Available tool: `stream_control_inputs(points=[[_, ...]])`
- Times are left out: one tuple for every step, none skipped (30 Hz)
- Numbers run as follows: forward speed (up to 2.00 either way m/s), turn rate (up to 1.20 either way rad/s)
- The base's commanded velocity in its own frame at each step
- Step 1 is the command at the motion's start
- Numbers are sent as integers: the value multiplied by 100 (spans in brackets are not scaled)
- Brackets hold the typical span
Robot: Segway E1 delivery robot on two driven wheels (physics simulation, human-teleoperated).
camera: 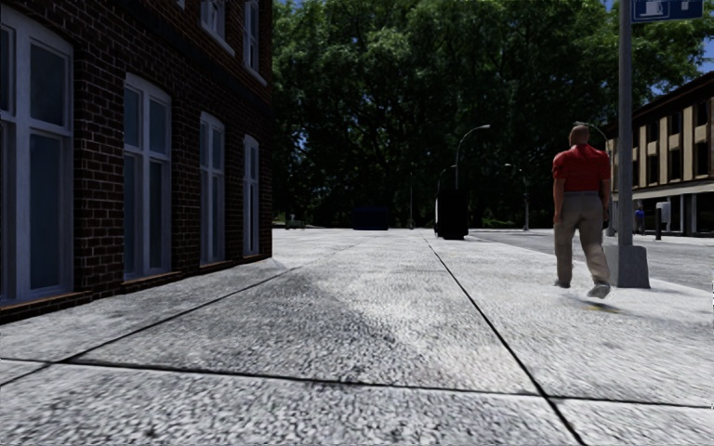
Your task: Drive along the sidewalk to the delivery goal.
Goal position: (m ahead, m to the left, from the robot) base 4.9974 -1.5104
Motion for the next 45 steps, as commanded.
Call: stream_control_inputs(points=[[101, -32], [102, -32], [102, -32], [103, -32], [103, -28], [103, -28], [105, -10], [106, 0], [107, 0], [108, 0], [108, 0], [108, 0], [108, 0], [108, 0], [110, 0], [110, 0], [112, 0], [114, 0], [114, -13], [114, -28], [114, -28], [115, -35], [115, -38], [115, -39], [115, -39], [115, -39], [115, -39], [115, -39], [115, -39], [117, -31], [119, -28], [120, -28], [120, -28], [120, -27], [121, -27], [122, -27], [122, -27], [122, -27], [122, -27], [122, -32], [122, -38], [123, -43], [125, -44], [125, -44], [126, -44]])
